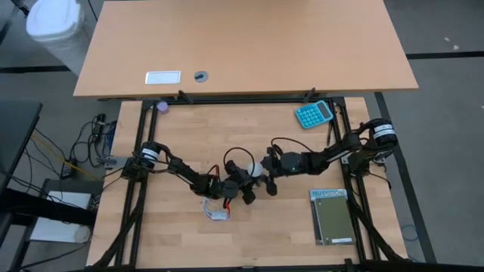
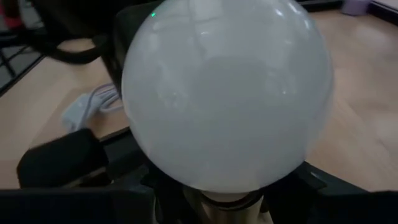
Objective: Screw lightbulb
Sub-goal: Insert the lightbulb into the socket
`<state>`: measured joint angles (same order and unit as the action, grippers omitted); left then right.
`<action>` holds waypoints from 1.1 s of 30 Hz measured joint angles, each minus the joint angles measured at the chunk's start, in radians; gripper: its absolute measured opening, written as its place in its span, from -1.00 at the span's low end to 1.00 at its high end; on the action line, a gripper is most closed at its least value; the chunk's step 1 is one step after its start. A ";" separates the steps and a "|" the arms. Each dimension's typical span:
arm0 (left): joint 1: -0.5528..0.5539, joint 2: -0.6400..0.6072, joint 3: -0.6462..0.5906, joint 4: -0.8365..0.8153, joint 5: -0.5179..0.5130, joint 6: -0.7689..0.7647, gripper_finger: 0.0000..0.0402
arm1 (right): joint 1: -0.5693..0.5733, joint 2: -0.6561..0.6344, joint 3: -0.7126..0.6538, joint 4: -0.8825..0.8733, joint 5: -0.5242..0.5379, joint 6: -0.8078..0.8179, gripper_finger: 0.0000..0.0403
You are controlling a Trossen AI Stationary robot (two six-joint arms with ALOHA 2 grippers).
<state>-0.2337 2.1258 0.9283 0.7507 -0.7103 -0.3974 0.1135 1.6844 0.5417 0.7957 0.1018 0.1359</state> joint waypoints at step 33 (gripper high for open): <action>-0.010 -0.002 0.001 -0.022 -0.048 -0.028 0.03 | 0.044 0.000 0.074 -0.145 0.089 -0.036 0.43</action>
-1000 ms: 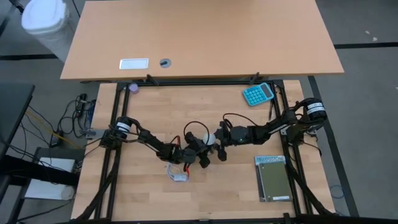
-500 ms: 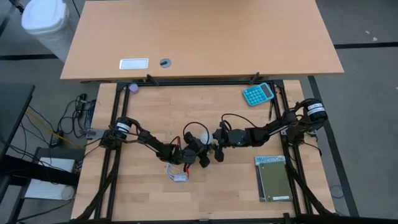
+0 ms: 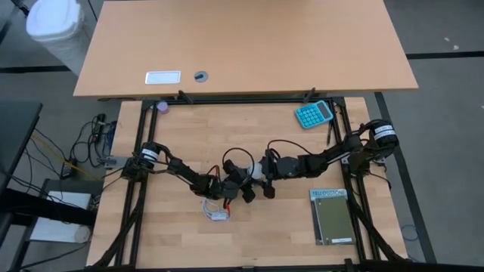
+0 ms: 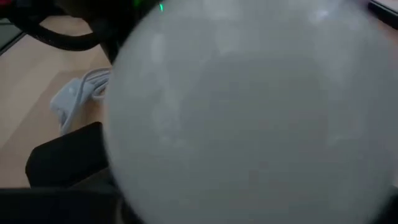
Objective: Screw lightbulb
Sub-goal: Insert the lightbulb into the socket
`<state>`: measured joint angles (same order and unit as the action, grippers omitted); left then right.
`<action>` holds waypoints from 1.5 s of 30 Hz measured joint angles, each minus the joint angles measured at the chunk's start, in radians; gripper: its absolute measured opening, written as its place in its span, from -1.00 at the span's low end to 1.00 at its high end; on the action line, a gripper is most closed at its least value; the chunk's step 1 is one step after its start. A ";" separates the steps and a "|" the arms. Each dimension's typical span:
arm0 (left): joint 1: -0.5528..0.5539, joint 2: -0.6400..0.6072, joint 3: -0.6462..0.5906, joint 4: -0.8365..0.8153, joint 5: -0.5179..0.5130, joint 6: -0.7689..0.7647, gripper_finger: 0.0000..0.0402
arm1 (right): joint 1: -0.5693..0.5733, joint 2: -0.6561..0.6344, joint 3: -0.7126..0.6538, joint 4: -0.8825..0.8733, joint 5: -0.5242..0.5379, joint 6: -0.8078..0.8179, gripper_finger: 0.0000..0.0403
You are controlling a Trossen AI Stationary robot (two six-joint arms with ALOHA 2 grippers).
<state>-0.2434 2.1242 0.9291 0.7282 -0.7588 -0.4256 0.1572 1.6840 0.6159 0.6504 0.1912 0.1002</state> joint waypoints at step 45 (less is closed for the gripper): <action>-0.001 -0.001 0.000 0.005 0.048 0.006 0.03 | -0.188 -0.068 0.104 -0.272 -0.385 -0.263 0.53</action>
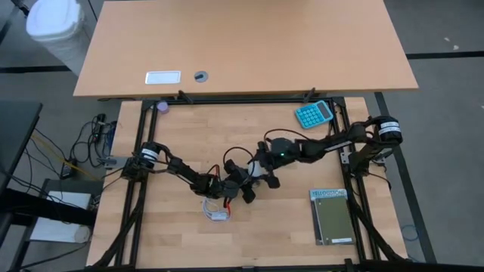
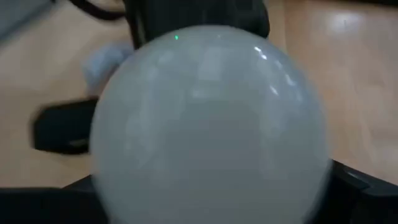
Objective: Screw lightbulb
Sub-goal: Insert the lightbulb into the socket
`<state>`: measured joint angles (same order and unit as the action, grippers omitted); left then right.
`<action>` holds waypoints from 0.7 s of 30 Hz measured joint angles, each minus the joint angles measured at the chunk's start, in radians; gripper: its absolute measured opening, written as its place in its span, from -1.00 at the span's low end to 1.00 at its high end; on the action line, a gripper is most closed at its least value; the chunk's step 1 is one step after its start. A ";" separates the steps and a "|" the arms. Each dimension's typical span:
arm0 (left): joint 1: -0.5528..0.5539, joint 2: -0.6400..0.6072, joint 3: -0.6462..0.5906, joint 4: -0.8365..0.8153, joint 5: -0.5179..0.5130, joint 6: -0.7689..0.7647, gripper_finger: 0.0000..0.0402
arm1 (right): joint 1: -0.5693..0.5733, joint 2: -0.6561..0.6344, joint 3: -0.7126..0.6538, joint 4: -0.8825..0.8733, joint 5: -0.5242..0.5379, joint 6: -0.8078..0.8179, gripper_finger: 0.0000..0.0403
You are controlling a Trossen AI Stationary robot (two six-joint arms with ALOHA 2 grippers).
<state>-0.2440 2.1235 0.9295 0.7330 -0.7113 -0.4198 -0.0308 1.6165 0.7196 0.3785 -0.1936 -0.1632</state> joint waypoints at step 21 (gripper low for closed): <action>0.000 0.000 0.000 0.003 0.014 -0.001 0.03 | 0.031 0.000 0.346 -0.662 0.044 -0.084 0.53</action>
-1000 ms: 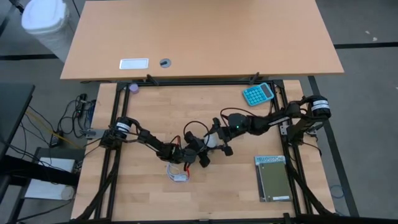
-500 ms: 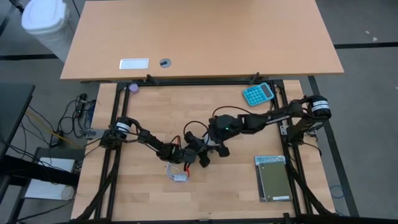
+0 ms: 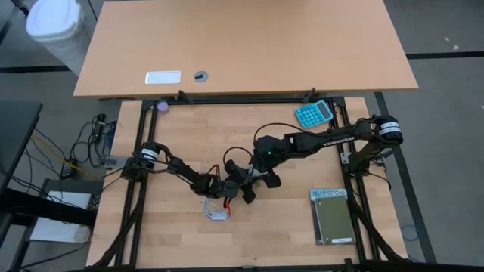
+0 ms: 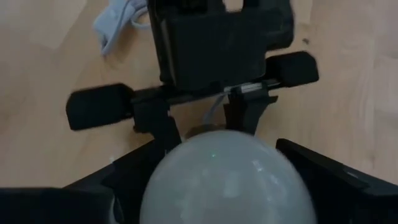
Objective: Screw lightbulb
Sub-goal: Insert the lightbulb into the socket
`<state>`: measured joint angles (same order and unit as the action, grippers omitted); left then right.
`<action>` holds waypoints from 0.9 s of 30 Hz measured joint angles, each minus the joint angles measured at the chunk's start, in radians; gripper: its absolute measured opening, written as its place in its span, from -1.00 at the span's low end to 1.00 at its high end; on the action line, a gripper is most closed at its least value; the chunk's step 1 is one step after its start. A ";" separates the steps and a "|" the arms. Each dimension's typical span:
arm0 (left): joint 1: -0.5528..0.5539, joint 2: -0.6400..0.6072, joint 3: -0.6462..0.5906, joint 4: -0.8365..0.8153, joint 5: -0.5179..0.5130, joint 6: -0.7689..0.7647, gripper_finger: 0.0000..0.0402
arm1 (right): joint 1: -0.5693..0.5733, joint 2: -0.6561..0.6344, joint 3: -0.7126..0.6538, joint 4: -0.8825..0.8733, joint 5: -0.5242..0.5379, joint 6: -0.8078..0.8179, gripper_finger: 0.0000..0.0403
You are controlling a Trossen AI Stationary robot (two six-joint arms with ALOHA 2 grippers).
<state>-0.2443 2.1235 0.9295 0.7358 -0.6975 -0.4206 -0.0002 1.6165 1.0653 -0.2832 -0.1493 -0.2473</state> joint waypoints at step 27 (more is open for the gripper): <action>0.000 0.000 0.000 0.005 0.000 -0.001 0.03 | 0.012 0.045 0.114 -0.207 0.029 -0.188 0.53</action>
<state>-0.2443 2.1239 0.9295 0.7406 -0.6975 -0.4213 0.0120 1.6613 1.1793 -0.4900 -0.1204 -0.4355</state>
